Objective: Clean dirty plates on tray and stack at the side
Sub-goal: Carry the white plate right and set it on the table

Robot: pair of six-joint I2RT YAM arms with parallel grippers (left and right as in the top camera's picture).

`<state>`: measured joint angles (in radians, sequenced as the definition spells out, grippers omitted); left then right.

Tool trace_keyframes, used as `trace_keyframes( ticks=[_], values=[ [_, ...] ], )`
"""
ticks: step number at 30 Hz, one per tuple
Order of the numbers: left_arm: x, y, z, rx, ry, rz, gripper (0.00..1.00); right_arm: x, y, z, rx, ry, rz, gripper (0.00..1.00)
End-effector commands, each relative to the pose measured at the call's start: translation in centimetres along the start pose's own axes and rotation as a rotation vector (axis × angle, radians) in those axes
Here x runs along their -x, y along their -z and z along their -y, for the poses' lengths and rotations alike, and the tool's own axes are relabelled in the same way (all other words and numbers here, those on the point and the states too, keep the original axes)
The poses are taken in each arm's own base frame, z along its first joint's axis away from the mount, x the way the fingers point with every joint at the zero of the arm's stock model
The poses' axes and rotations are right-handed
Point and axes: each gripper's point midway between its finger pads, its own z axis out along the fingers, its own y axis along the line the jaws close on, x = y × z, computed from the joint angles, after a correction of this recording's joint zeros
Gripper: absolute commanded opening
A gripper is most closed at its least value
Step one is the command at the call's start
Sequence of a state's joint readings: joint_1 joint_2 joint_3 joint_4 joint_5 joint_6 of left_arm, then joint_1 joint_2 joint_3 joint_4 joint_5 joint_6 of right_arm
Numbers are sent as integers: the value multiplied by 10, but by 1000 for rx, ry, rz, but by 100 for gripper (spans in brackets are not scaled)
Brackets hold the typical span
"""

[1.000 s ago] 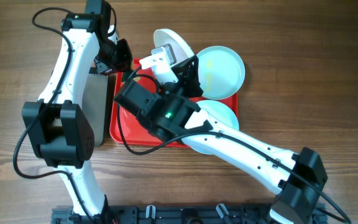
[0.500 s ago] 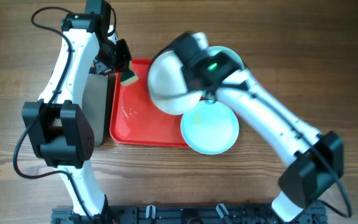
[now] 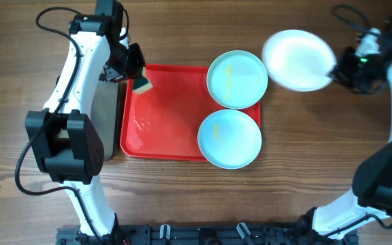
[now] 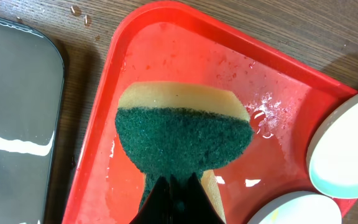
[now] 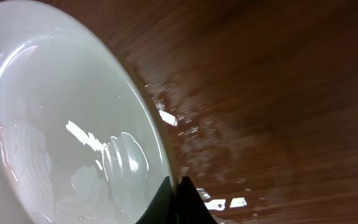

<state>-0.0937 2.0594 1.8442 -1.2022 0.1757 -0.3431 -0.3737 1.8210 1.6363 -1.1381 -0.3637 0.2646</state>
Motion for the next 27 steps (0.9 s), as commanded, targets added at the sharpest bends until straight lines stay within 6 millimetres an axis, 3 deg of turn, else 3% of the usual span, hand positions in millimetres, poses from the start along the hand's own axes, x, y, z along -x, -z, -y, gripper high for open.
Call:
trace_keyframes(
  ticks=[1,5,12,15,17,20,22,27],
  values=[
    [1,-4,1,7,2,5,4,-1,6,53,-165,-104,37,4],
    [3,-4,2,3,0,15,4,-13,-9,94,-330,-192,34,4],
    [3,-4,2,2,0,16,4,-48,-58,114,-320,-200,-32,4],
    [6,-4,4,-2,-2,26,4,-66,-75,106,-264,-136,-91,6],
    [7,-4,4,-5,-3,31,4,-72,-78,97,-241,-75,-120,19],
    [7,-4,4,-5,19,30,4,-83,-81,62,-69,-17,-182,26],
    [6,-4,4,-4,20,27,4,-83,-72,48,-9,-10,-202,28],
    [7,-4,4,-5,19,31,4,-76,-21,22,0,60,-148,32]
  ],
)
